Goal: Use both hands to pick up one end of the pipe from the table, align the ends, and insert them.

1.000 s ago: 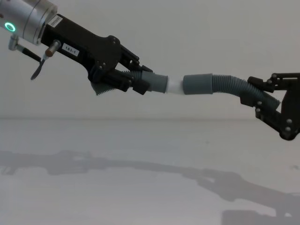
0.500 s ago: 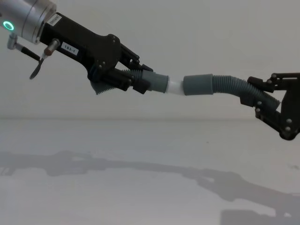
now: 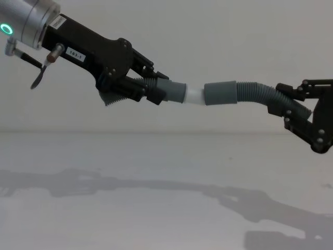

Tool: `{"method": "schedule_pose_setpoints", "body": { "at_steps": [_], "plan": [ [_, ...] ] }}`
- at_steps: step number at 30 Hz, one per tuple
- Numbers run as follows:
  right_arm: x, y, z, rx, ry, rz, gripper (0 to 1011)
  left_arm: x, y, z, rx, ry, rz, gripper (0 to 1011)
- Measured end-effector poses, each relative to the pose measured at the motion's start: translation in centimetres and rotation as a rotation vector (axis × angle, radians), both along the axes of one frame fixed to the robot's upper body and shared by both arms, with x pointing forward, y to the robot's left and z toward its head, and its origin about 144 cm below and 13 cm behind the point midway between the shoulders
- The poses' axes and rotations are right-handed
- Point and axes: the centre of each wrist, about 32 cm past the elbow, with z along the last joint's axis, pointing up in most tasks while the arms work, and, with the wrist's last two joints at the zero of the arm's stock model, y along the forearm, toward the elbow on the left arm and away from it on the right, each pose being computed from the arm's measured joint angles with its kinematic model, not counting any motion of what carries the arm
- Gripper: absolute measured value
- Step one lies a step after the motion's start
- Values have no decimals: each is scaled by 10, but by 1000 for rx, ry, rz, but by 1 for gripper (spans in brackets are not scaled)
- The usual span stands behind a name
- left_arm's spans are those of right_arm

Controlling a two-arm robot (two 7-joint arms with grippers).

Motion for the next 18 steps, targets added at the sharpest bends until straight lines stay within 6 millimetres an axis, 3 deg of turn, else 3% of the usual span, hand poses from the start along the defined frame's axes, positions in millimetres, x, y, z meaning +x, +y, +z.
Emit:
{"method": "schedule_pose_setpoints", "body": {
  "at_steps": [18],
  "plan": [
    [0, 0, 1, 11, 12, 4, 225, -4, 3, -1, -11, -12, 16, 336]
  ]
}}
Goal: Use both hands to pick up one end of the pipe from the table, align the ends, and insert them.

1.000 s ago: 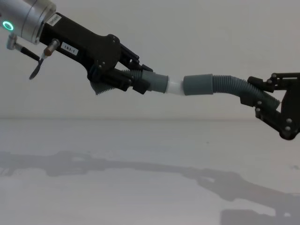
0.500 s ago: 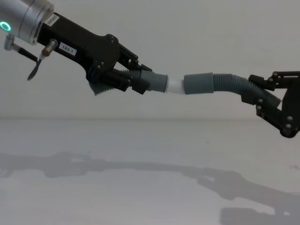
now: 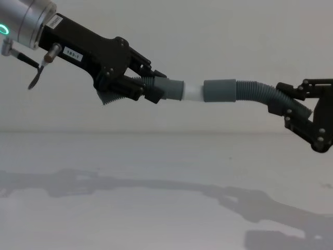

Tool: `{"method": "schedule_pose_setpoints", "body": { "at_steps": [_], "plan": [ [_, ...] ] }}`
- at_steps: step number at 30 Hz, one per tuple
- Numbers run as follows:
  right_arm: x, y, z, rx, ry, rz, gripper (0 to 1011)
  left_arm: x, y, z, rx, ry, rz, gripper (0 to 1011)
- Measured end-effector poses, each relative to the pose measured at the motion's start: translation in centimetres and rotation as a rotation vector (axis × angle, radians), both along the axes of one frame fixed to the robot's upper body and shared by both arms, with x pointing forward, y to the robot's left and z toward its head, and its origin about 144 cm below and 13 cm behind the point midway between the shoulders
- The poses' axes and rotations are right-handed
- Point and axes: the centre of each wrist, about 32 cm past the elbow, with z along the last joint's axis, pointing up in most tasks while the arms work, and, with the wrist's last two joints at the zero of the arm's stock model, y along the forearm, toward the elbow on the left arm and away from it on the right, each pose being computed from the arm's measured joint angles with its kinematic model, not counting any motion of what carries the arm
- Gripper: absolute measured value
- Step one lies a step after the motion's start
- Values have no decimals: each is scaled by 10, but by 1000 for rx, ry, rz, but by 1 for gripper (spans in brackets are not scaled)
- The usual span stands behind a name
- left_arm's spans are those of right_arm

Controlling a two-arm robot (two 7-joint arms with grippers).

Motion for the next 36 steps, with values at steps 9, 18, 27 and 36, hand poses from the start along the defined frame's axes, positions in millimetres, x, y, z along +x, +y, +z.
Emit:
{"method": "schedule_pose_setpoints", "body": {
  "at_steps": [9, 18, 27, 36],
  "plan": [
    [0, 0, -1, 9, 4, 6, 225, -2, 2, -1, -5, -8, 12, 336],
    [-1, 0, -1, 16, 8, 14, 225, -4, 4, -1, -9, -14, 20, 336],
    [-1, 0, -2, 19, 11, 18, 225, -6, 5, -2, -11, -17, 26, 336],
    [-2, 1, -2, 17, 15, 19, 225, -8, 6, -2, -15, -21, 28, 336]
  ]
}}
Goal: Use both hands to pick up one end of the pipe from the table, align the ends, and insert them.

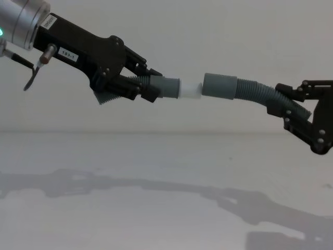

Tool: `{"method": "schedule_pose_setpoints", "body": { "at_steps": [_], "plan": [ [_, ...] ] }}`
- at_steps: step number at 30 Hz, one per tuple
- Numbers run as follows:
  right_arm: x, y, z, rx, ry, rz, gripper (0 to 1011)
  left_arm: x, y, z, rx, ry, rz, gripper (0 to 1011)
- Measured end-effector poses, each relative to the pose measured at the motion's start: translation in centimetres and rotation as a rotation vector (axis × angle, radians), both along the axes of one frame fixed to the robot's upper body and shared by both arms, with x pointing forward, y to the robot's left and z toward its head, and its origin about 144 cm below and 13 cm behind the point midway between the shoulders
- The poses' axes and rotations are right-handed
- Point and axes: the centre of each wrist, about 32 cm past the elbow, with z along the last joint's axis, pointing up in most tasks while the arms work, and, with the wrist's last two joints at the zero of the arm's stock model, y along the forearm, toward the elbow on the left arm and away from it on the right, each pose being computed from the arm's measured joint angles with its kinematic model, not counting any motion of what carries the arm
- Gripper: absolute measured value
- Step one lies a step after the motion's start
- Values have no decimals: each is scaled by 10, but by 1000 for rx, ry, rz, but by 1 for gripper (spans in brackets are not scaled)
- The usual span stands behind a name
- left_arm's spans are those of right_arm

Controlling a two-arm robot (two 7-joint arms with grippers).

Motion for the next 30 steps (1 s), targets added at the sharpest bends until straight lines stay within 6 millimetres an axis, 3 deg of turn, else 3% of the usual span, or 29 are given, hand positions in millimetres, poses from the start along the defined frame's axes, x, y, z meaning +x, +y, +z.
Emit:
{"method": "schedule_pose_setpoints", "body": {
  "at_steps": [30],
  "plan": [
    [-1, -1, 1, -12, 24, -16, 225, -9, 3, 3, -17, -9, -5, 336]
  ]
}}
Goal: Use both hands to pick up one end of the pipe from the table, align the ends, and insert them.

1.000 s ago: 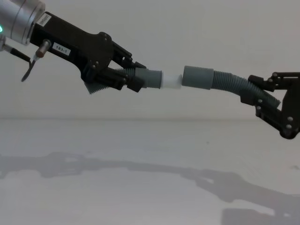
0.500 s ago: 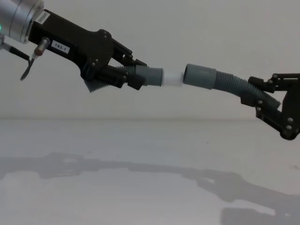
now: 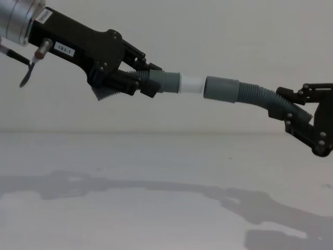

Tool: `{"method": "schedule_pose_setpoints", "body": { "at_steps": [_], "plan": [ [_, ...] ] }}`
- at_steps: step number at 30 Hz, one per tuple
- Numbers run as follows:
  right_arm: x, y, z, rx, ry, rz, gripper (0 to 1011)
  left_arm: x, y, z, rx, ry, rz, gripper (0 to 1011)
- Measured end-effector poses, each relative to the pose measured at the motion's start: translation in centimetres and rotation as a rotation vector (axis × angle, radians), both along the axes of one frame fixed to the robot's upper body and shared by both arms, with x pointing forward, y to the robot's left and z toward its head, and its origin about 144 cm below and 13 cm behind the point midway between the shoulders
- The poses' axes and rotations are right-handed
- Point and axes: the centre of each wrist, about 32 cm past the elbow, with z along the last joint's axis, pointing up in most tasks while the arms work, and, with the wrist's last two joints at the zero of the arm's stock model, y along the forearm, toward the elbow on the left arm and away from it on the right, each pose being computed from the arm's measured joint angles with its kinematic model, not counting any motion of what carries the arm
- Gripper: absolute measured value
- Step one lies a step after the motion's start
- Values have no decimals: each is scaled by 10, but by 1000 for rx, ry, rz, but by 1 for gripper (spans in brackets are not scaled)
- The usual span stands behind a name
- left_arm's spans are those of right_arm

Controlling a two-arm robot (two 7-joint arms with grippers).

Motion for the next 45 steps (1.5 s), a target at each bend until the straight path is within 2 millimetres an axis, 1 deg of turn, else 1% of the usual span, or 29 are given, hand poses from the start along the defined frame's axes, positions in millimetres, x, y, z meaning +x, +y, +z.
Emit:
{"method": "schedule_pose_setpoints", "body": {
  "at_steps": [14, 45],
  "plan": [
    [1, 0, 1, -6, 5, -8, 225, -2, 2, 0, -3, 2, 4, 336],
    [2, 3, 3, 8, 6, 9, 225, 7, 0, -4, -6, 9, -6, 336]
  ]
}}
